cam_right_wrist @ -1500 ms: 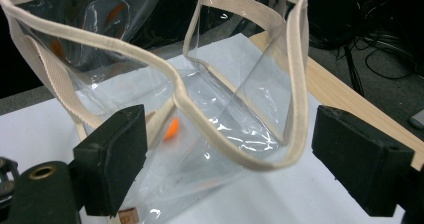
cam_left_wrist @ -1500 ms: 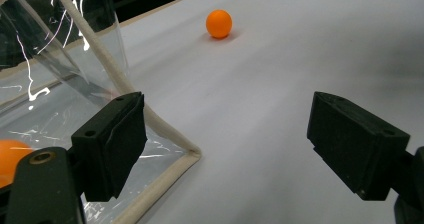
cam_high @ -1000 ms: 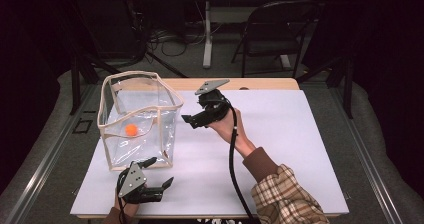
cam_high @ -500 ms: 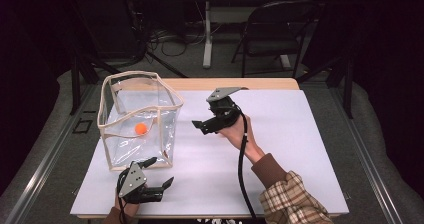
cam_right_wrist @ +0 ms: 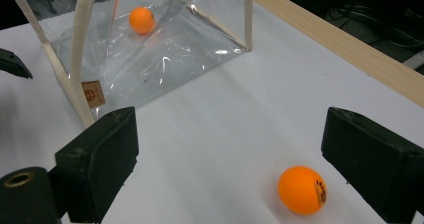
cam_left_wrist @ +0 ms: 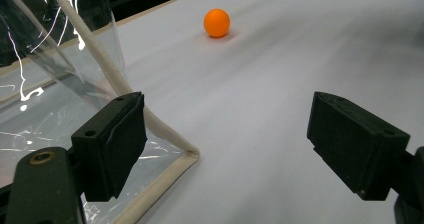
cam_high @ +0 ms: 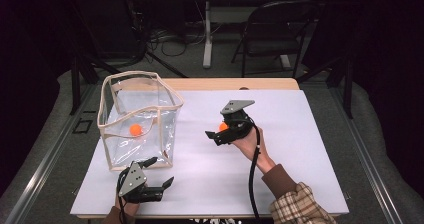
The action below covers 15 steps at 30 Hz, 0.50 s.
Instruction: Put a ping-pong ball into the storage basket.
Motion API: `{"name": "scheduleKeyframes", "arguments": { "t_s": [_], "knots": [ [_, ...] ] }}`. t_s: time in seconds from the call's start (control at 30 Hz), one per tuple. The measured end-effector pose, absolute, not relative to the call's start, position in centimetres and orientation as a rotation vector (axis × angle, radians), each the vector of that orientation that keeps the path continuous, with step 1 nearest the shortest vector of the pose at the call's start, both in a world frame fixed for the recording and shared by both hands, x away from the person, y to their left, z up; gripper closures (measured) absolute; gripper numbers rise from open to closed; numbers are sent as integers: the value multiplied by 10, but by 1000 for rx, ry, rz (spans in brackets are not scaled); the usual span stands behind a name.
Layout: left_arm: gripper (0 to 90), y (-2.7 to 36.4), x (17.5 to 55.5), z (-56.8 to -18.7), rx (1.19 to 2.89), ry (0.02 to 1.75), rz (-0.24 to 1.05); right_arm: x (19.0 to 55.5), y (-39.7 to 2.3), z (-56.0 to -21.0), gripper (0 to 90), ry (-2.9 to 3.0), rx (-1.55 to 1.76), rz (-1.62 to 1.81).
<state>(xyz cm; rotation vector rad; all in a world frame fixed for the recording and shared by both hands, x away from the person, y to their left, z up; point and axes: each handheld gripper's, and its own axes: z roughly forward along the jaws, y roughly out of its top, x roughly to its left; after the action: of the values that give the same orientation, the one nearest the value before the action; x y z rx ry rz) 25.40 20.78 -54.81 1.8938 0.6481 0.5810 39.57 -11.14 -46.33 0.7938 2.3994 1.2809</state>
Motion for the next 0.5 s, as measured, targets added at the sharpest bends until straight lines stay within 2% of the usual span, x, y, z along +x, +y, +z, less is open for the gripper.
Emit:
{"name": "scheduleKeyframes", "arguments": {
  "t_s": [0.5],
  "knots": [
    [159, 206, 255, -548, 1892, 641, 578, 385, -124, -483, 29, 2431, 799, 1212]
  ]
}}
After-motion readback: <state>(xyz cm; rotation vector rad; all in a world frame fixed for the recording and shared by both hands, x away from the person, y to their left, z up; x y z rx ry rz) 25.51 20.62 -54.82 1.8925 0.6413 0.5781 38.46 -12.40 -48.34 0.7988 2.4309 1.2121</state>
